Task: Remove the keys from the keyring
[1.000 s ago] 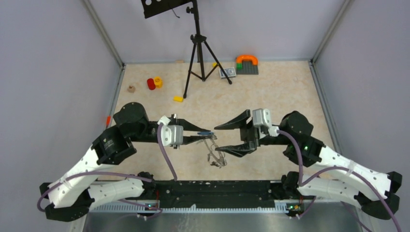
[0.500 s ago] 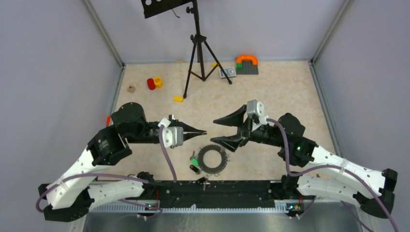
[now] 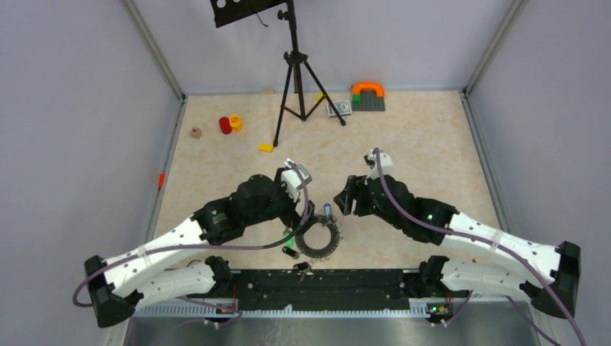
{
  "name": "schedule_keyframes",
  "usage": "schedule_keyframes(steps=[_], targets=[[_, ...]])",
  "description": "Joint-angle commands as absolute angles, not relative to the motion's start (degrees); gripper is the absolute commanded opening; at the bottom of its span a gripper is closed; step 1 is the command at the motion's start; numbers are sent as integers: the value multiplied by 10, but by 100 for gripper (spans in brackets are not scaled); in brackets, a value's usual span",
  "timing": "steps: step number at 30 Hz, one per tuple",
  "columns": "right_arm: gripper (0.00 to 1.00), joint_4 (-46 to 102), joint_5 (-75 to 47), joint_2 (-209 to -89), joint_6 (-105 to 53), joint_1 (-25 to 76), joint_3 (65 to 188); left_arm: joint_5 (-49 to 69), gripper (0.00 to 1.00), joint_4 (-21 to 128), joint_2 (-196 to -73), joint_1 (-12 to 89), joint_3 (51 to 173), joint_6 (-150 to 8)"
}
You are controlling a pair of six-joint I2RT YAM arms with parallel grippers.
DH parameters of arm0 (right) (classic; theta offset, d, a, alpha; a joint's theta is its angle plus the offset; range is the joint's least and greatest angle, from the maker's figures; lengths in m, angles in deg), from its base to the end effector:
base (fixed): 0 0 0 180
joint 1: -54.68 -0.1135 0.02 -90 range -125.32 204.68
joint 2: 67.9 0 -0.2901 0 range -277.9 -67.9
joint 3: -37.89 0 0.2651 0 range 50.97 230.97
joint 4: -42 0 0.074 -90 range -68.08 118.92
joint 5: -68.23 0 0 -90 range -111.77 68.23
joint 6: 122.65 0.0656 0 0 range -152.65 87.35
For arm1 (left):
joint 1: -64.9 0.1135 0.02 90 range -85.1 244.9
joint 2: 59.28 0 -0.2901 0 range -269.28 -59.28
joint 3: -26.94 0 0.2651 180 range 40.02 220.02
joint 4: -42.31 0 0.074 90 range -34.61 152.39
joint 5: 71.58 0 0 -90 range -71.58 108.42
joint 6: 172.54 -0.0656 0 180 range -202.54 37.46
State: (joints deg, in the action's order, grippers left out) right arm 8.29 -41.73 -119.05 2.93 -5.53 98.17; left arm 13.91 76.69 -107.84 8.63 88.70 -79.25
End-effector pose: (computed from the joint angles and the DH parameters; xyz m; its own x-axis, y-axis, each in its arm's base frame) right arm 0.1303 0.1825 0.3251 -0.5530 0.1349 -0.8222 -0.4178 0.8089 0.4136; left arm 0.1157 -0.1826 0.3411 -0.2502 0.2717 -0.9293 0.8569 0.5090 -0.0819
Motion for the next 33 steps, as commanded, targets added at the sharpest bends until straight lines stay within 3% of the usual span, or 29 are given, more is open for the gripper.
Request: schedule_keyframes(steps=[1, 7, 12, 17, 23, 30, 33], targets=[[61, -17, -430, -1247, 188, -54, 956, 207, 99, 762, -1131, 85, 853, -608], [61, 71, -363, -1260, 277, -54, 863, 201, 98, 771, -1170, 85, 792, -468], [61, 84, -343, -1281, 283, -55, 853, 274, 94, 803, -1176, 85, 753, -407], [59, 84, -342, -1281, 270, -54, 856, 304, 92, 798, -1176, 88, 734, -395], [54, 75, -340, -1280, 262, -55, 857, 242, 75, 751, -1221, 87, 731, -410], [54, 68, -349, -1268, 261, -54, 857, 296, 83, 763, -1290, 97, 784, -482], [52, 59, -348, -1268, 255, -54, 860, 285, 78, 754, -1333, 126, 805, -506]])
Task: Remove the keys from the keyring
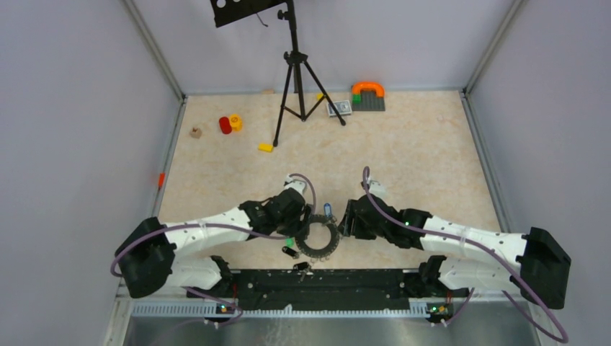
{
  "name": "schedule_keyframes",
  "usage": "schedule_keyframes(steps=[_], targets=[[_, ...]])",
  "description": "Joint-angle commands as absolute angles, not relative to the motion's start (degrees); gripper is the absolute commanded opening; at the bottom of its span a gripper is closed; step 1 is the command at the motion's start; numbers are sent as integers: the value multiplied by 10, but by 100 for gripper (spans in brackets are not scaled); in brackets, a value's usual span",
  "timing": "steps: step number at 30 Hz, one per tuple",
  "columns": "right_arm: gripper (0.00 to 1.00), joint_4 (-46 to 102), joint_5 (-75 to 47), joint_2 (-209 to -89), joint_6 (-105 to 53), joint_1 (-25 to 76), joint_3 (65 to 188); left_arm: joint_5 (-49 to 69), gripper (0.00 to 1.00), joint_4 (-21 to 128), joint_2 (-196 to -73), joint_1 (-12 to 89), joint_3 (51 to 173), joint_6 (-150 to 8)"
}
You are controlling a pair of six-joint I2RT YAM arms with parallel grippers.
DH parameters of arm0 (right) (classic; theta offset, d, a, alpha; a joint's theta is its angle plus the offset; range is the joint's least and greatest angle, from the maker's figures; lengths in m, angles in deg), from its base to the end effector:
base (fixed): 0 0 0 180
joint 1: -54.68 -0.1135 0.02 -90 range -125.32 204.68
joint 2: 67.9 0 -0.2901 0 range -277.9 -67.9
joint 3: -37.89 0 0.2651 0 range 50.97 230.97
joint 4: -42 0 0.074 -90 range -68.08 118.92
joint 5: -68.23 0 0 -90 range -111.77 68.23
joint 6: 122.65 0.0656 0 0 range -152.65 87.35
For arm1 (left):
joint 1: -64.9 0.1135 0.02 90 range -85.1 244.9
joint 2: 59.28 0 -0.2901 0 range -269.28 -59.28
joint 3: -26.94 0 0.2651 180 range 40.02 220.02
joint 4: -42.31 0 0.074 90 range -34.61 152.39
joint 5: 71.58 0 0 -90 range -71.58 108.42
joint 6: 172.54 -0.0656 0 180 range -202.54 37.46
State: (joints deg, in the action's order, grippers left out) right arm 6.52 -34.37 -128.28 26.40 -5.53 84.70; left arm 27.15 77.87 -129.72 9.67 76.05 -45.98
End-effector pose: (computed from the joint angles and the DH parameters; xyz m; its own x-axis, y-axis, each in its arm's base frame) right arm 0.1241 0.1880 0.1992 -0.8584 0.1851 -0.4784 -0.0772 0.8753 0.4773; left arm 0.1483 -0.1961 0.1741 -0.8392 0.1763 -0.5145 0.3297 0.9173 -0.2233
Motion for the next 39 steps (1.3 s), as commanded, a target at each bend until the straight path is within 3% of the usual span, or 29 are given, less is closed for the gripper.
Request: schedule_keyframes(steps=[1, 5, 12, 20, 32, 39], targets=[[51, 58, -347, -1267, 254, -55, 860, 273, 74, 750, -1346, 135, 811, -510], [44, 50, -347, -1258, 250, -54, 859, 235, 61, 739, -1398, 142, 832, -532], [40, 52, -351, -1242, 250, -54, 854, 244, 60, 761, -1418, 143, 851, -557], [35, 67, -340, -1242, 246, -54, 849, 220, 40, 753, -1407, 166, 835, -557], [33, 73, -335, -1239, 245, -55, 849, 149, 39, 717, -1386, 214, 799, -550], [32, 73, -335, -1240, 244, -54, 848, 103, 25, 692, -1388, 225, 787, -550]])
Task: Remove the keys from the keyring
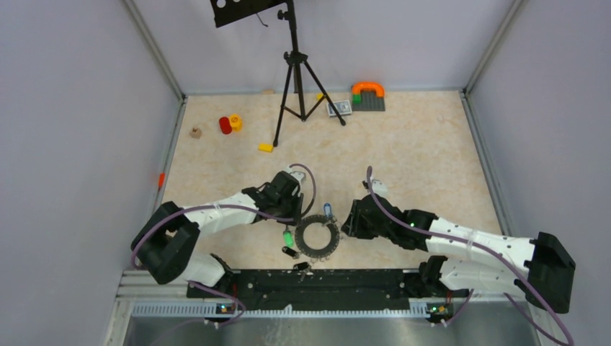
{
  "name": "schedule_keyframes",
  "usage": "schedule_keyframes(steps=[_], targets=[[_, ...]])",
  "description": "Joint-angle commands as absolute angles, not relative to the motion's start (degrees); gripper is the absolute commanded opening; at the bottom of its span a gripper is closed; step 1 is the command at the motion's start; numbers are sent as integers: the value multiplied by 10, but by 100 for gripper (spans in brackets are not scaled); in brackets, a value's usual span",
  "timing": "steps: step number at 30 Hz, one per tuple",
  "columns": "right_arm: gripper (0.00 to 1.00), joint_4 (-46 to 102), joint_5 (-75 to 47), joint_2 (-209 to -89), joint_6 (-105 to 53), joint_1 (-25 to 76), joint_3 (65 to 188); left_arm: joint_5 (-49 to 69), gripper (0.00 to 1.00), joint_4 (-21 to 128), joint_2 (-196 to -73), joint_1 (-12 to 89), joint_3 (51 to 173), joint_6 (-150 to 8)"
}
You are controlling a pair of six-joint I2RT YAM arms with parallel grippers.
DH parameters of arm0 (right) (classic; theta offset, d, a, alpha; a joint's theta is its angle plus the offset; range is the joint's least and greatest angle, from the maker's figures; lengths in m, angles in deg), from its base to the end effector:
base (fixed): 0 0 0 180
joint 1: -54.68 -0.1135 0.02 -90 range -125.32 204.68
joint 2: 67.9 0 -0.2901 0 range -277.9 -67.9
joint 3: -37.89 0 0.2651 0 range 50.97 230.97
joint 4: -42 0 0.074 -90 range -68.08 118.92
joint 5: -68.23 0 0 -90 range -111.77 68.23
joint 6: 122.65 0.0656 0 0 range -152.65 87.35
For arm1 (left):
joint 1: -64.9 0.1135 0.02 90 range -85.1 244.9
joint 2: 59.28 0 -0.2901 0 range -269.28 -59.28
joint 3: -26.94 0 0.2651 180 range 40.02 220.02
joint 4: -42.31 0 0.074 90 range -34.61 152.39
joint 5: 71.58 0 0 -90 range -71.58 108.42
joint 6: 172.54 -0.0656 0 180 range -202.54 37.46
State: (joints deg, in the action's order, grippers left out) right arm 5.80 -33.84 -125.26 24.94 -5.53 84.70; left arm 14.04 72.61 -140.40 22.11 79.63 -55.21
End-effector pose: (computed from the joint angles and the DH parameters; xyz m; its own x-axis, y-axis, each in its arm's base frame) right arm 0.1206 0.1831 0.2086 -0.8503 0.1763 -0.4958 -0.1112 0.8607 0.4968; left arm 0.2026 -0.1944 0.1548 -0.8816 0.1922 -0.4312 0.3396 0.8927 -0.2963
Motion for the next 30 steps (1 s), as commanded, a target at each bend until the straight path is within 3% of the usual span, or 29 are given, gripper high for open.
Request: schedule_keyframes(steps=[1, 9, 23, 30], targets=[[32, 73, -335, -1240, 245, -55, 848, 99, 22, 691, -1389, 226, 785, -550], [32, 75, -335, -1239, 244, -55, 850, 83, 0, 687, -1390, 232, 780, -551], [31, 136, -314, -1212, 182, -55, 841, 75, 0, 731, -1322, 234, 839, -599], [44, 298, -268, -1208, 64, -55, 817, 72, 0, 780, -1303, 233, 884, -634]])
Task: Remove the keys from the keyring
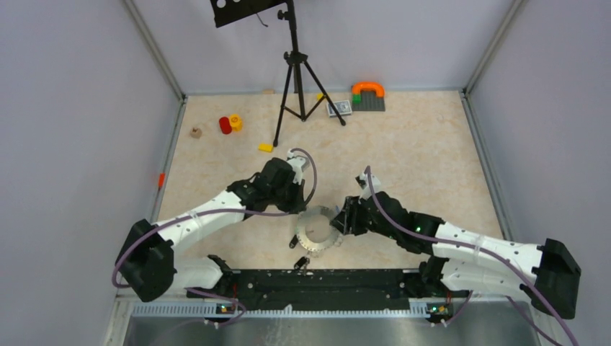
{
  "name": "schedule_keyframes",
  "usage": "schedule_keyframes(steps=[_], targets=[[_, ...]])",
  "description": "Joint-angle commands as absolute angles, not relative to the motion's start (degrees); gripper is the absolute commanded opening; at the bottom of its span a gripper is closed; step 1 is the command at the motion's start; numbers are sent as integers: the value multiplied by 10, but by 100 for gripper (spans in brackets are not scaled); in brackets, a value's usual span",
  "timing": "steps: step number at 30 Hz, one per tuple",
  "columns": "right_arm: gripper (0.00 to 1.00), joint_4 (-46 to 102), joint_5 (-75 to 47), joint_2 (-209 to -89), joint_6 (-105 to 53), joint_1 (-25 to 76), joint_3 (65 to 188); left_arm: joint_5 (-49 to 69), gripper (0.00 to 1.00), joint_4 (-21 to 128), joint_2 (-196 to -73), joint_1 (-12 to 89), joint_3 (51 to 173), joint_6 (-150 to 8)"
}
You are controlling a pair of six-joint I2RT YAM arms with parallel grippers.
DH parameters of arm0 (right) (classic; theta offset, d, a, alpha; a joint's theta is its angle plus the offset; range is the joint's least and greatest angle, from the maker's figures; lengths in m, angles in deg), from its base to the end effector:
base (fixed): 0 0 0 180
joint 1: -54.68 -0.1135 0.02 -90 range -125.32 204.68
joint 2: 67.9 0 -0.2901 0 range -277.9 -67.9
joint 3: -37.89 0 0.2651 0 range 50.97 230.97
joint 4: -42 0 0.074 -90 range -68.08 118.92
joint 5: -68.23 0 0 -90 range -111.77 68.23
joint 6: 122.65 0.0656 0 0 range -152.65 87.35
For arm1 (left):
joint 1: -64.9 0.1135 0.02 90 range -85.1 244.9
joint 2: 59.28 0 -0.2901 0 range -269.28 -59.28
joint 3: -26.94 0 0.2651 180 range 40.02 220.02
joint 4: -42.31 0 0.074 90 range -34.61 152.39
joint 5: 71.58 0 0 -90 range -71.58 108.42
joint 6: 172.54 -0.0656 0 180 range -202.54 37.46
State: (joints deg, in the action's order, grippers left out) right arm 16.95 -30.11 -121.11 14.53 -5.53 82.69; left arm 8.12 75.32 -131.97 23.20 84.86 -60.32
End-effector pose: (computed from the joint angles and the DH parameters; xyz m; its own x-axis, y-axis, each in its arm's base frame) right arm 0.1197 0.1900 0.2305 -0.7719 0.1124 -0.6257 -0.3419 0.7565 0.5576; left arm 0.2036 -0.1971 0.2203 -0.7933 0.2085 -0.5720 0.4799 0.7924 -0.3767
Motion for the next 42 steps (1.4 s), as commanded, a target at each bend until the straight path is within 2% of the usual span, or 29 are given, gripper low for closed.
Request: schedule_keyframes(steps=[1, 6, 10, 13, 18, 23, 27, 34, 38, 40, 42], targets=[[46, 322, -265, -1211, 60, -54, 813, 73, 0, 784, -1301, 234, 888, -635], [53, 453, -223, -1244, 90, -54, 783, 67, 0, 798, -1289, 233, 909, -636], [54, 501, -220, -1270, 119, -55, 769, 62, 0, 807, -1281, 233, 923, -639], [56, 457, -244, -1249, 52, -55, 784, 52, 0, 816, -1277, 233, 932, -655], [64, 338, -281, -1183, -162, -54, 827, 28, 0, 843, -1264, 230, 959, -703], [69, 326, -213, -1114, -360, -54, 814, -11, 0, 869, -1258, 221, 983, -779], [69, 301, -164, -1106, -459, -37, 843, -26, 0, 893, -1257, 213, 1001, -828], [67, 243, 73, -1161, -588, 59, 894, -50, 0, 893, -1243, 211, 1004, -888], [66, 250, 88, -1213, -608, 69, 904, -39, 0, 894, -1236, 212, 992, -881], [64, 245, 94, -1224, -574, 69, 910, -26, 0, 881, -1226, 212, 966, -846], [64, 302, 97, -1216, -505, 69, 878, 11, 0, 849, -1205, 212, 926, -786]])
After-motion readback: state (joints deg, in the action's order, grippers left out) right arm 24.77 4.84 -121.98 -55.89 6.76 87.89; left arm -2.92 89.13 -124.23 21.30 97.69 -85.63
